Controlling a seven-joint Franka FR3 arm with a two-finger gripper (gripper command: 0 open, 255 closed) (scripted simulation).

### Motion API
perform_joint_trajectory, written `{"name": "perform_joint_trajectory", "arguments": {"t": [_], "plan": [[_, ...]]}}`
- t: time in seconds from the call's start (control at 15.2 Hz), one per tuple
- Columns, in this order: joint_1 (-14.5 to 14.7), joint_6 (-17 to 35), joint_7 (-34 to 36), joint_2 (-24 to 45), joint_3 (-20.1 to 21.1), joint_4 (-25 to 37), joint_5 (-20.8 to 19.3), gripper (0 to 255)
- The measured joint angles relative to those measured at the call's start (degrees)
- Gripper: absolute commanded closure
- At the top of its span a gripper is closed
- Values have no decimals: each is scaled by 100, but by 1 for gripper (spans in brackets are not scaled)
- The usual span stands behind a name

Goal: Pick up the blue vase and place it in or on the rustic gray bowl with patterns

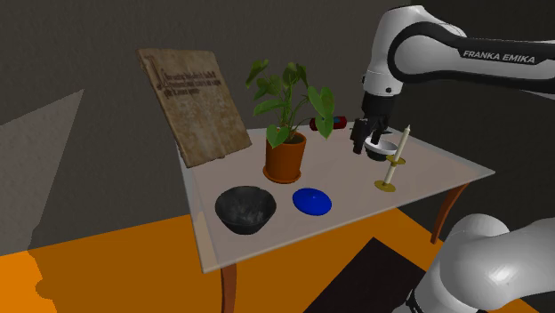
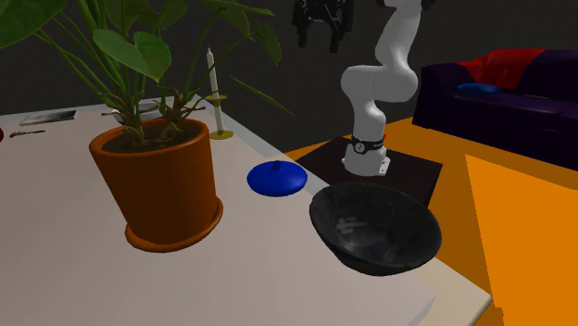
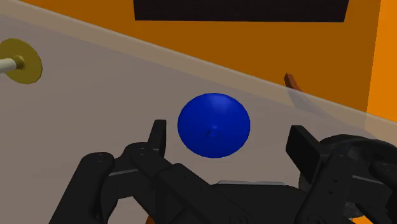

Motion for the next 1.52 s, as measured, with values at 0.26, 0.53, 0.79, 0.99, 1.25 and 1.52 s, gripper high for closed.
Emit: {"name": "perform_joint_trajectory", "arguments": {"t": [0.26,0.53,0.79,0.99,1.25,1.52], "plan": [[-20,459,159,90,9,-333,30,0],[-56,1369,445,461,23,-792,72,0],[-121,2196,658,927,-13,-1050,77,0],[-138,2921,892,1436,17,-1202,102,0],[-195,3800,1125,2121,4,-1291,98,0],[-209,4228,1214,2436,5,-1370,88,0]]}}
